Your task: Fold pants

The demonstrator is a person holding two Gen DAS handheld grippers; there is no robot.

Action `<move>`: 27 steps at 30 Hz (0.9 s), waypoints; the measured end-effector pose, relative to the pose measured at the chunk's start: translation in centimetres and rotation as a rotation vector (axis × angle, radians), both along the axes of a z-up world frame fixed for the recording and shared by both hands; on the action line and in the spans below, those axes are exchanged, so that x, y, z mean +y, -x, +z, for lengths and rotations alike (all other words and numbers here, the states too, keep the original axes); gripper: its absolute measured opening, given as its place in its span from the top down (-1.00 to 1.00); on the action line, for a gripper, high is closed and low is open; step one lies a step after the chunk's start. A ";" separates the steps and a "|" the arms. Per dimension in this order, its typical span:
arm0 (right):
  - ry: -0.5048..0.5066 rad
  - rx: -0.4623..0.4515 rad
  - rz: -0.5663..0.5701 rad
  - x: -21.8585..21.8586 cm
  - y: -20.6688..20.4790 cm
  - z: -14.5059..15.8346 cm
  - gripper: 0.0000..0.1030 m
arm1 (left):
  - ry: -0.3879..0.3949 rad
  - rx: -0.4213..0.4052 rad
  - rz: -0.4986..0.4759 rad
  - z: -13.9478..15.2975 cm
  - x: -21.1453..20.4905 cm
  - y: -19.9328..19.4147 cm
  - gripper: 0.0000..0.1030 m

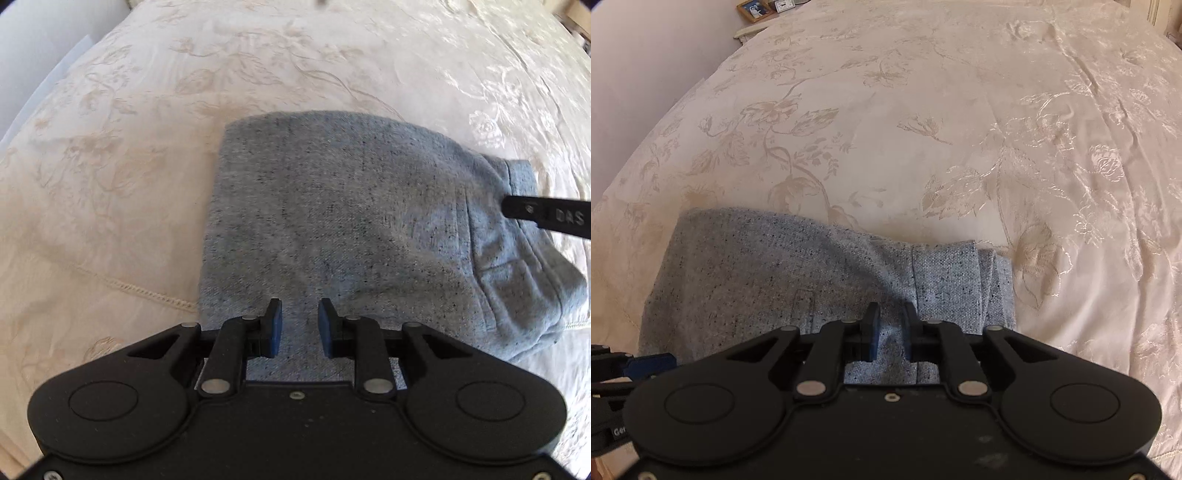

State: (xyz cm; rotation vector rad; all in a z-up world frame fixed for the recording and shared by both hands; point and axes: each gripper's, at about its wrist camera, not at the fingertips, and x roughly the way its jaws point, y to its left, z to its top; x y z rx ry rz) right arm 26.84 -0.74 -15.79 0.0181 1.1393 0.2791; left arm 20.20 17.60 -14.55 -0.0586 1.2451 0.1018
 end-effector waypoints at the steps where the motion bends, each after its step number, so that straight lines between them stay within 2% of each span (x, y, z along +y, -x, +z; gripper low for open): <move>1: 0.009 -0.013 -0.004 -0.2 0.4 0.7 0.62 | -0.001 -0.007 0.013 0.4 0.2 0.4 0.35; 8: -0.021 -0.105 -0.022 -2.2 4.9 6.5 0.49 | -0.039 -0.073 0.048 3.6 -0.3 3.1 0.35; 13: -0.013 -0.140 -0.036 -3.3 8.5 9.1 0.43 | -0.073 -0.124 0.039 6.2 -1.8 5.0 0.35; 19: -0.023 -0.128 -0.057 -4.4 12.3 11.1 0.41 | -0.070 -0.155 0.038 8.1 -3.6 6.8 0.30; 27: -0.024 -0.128 -0.080 -5.5 16.1 12.3 0.40 | -0.079 -0.166 0.016 9.6 -5.2 8.9 0.30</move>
